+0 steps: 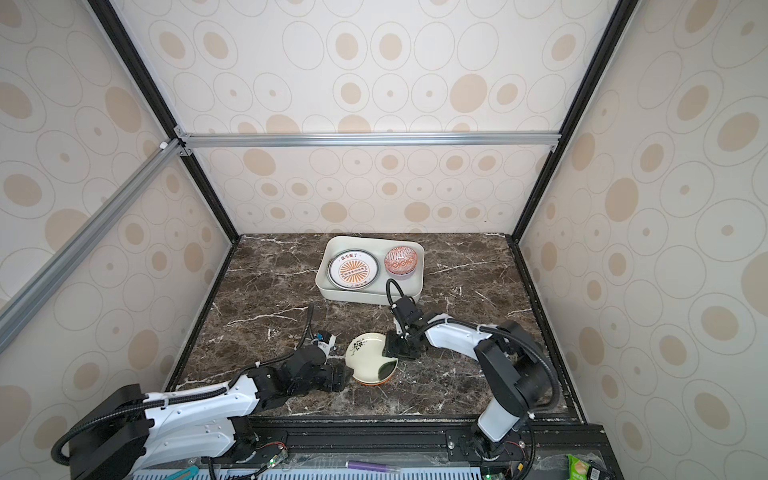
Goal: Place the mixed dishes into the plastic bin
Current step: 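Grasp the plum-blossom cream plate's edge with the right gripper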
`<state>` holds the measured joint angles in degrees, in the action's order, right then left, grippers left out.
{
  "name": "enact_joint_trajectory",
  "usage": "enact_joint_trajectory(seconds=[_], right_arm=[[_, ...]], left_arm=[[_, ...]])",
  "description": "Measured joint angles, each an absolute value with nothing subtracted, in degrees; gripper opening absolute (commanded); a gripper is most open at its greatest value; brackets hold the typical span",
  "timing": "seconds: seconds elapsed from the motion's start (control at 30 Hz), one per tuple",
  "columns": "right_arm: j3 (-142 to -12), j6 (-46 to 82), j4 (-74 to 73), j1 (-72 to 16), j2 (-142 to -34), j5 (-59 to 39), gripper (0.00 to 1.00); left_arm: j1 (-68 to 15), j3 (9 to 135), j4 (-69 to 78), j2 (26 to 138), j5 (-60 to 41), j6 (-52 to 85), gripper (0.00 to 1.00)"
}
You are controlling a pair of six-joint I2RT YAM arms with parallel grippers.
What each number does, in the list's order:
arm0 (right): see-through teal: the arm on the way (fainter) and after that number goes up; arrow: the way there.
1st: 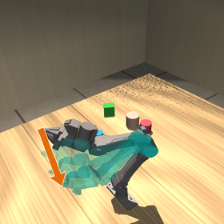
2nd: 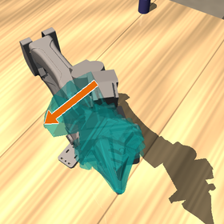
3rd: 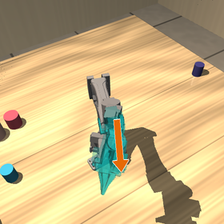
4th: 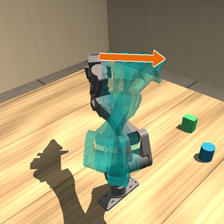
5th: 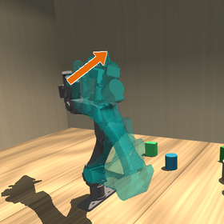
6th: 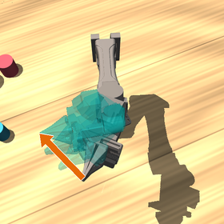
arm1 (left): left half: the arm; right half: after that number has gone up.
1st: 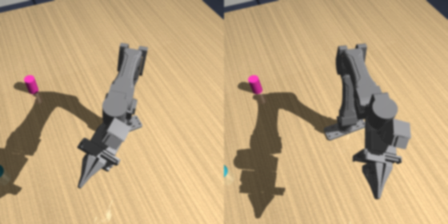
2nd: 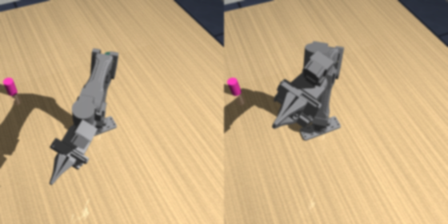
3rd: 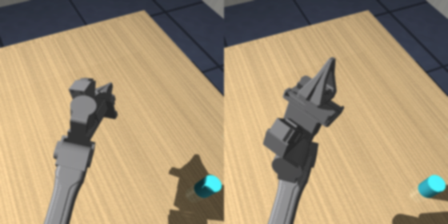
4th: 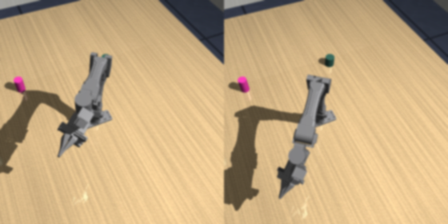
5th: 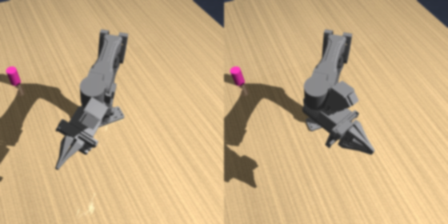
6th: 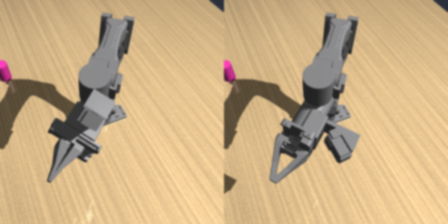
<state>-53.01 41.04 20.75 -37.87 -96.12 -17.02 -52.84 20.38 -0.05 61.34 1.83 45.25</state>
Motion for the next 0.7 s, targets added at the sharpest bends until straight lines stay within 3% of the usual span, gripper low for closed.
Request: enact_joint_trajectory(seconds=[0.13,0.23,0.3,0.37,0.5,0.63,0.7], right_arm=[[-57.9,40.0,20.5,-38.6,-100.4,-17.3,0.51],[-58.6,38.5,21.3,-38.7,-100.7,-16.7,0.6],[-58.6,37.4,22.1,-38.7,-100.3,-15.9,0.65],[-58.6,36.1,23.7,-38.7,-99.2,-14.6,0.78],[-58.3,33.6,27.0,-38.7,-94.6,-11.5,0.87],[-57.2,32.4,28.2,-38.4,-89.9,-9.8,0.87],[-56.1,31.8,28.4,-38.1,-88.8,-9.3,0.79]], left_arm=[[-51.5,19.4,-2.7,54.4,3.0,46.2,0.83],[-49.7,18.6,-4.4,51.4,3.3,46.5,0.8],[-48.1,18.2,-5.2,51.4,3.2,46.7,0.74],[-46.9,18.0,-5.4,52.5,2.8,46.6,0.69],[-45.6,18.4,-5.0,57.7,1.6,46.4,0.66],[-45.6,21.9,-5.3,63.7,0.6,45.6,0.62],[-45.5,24.6,-5.2,66.3,0.1,45.1,0.6]])
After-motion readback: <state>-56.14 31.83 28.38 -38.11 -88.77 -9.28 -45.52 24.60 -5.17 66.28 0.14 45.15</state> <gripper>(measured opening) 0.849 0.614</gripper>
